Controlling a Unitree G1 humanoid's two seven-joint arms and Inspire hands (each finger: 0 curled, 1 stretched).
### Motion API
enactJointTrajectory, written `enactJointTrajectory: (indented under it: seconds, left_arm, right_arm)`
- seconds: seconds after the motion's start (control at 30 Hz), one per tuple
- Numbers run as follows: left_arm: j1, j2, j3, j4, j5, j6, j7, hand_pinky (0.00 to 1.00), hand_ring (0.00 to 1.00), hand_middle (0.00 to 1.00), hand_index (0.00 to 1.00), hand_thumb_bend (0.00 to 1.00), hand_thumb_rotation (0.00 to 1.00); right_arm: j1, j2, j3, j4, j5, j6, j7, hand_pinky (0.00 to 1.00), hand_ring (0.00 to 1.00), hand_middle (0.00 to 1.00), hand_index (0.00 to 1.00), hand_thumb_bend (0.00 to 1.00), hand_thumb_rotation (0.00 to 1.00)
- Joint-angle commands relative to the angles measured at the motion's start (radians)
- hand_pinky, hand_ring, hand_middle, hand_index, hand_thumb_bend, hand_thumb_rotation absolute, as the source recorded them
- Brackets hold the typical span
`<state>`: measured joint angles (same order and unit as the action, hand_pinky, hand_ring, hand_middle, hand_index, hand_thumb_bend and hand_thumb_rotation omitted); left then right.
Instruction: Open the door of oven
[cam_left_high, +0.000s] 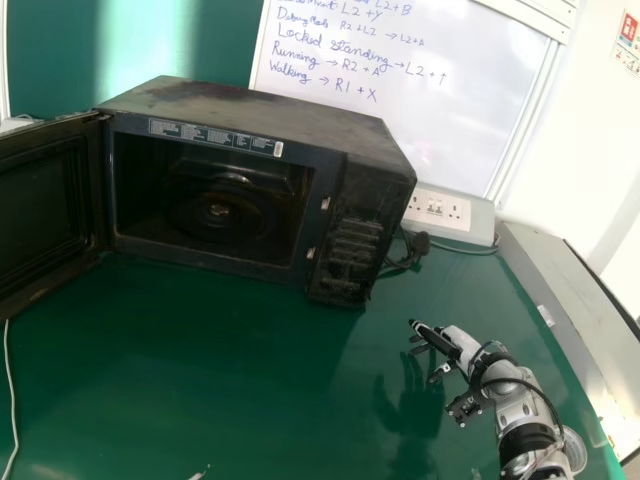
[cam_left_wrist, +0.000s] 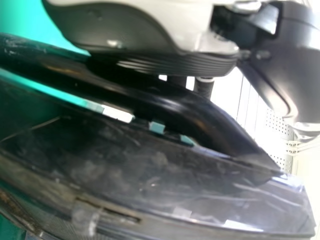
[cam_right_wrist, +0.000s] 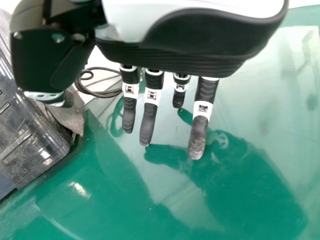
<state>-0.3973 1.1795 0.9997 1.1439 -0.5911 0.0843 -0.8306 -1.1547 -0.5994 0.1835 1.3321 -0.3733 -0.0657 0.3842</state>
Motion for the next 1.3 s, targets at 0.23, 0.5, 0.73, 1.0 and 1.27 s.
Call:
enactJointTrajectory:
  seconds: [0.23, 0.5, 0.73, 1.0, 1.27]
  left_arm:
    - [-0.116, 0.081, 0.091, 0.009, -0.071, -0.040, 0.174, 0.00, 0.01, 0.04, 0.08, 0.42, 0.54]
    - [-0.119, 0.089, 0.092, 0.020, -0.062, -0.067, 0.204, 0.00, 0.01, 0.04, 0.04, 0.66, 0.88]
    - [-0.144, 0.077, 0.105, 0.008, -0.064, -0.074, 0.235, 0.00, 0.02, 0.06, 0.08, 0.63, 0.71]
    - [-0.179, 0.042, 0.127, -0.027, -0.088, -0.103, 0.230, 0.09, 0.18, 0.20, 0.18, 0.57, 0.72]
    - [-0.189, 0.034, 0.102, -0.021, -0.123, -0.154, 0.072, 0.44, 0.59, 0.60, 0.48, 0.50, 0.10]
  right_arm:
    - [0.026, 0.007, 0.019, 0.020, -0.028, 0.019, 0.002, 0.39, 0.48, 0.67, 0.74, 0.69, 1.00]
    - [0.035, 0.000, -0.035, 0.018, 0.016, 0.017, -0.008, 0.36, 0.46, 0.59, 0.72, 0.69, 1.00]
    - [0.035, -0.005, -0.029, 0.016, 0.007, 0.009, -0.002, 0.42, 0.49, 0.60, 0.72, 0.79, 1.00]
    - [0.032, -0.018, -0.013, 0.018, -0.009, -0.007, 0.020, 0.42, 0.48, 0.60, 0.73, 0.86, 1.00]
    - [0.035, -0.024, -0.015, 0.018, -0.005, -0.021, 0.042, 0.44, 0.50, 0.62, 0.73, 0.93, 1.00]
